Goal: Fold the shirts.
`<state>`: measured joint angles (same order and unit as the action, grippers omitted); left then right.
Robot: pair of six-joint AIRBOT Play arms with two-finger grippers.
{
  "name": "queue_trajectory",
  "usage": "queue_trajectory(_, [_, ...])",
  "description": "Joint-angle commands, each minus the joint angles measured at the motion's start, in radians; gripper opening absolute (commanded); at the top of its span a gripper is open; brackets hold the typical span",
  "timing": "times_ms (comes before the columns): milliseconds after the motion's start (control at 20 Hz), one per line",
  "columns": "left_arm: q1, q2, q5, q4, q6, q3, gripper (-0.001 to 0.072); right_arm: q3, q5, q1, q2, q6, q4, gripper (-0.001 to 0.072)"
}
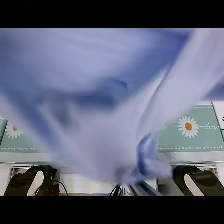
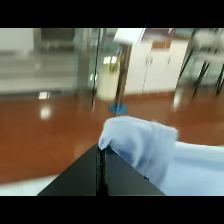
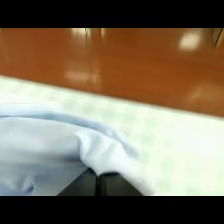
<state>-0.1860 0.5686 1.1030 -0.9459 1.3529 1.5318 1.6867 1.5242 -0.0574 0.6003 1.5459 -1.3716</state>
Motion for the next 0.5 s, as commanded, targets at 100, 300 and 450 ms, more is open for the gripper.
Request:
queue_trajectory(100, [0.0,-0.057,0.25,-0.048,0.074,-0.3,0.0016,-0.534,0.059,0.0,-0.202,0.129,0.027,0.0031])
queue_trajectory(300, [0.043,0.007,-0.025,0.088,0.039,-0.65,0.0016,-0.833,-0.176,0.0,-0.166,0.13,-0.053,0.003])
queue_trajectory(450, [0.149,0.165,-0.243,0.128,0.01,-0.753,0.0016,-0.883,-0.344,0.001,0.029,0.202,-0.22,0.0031])
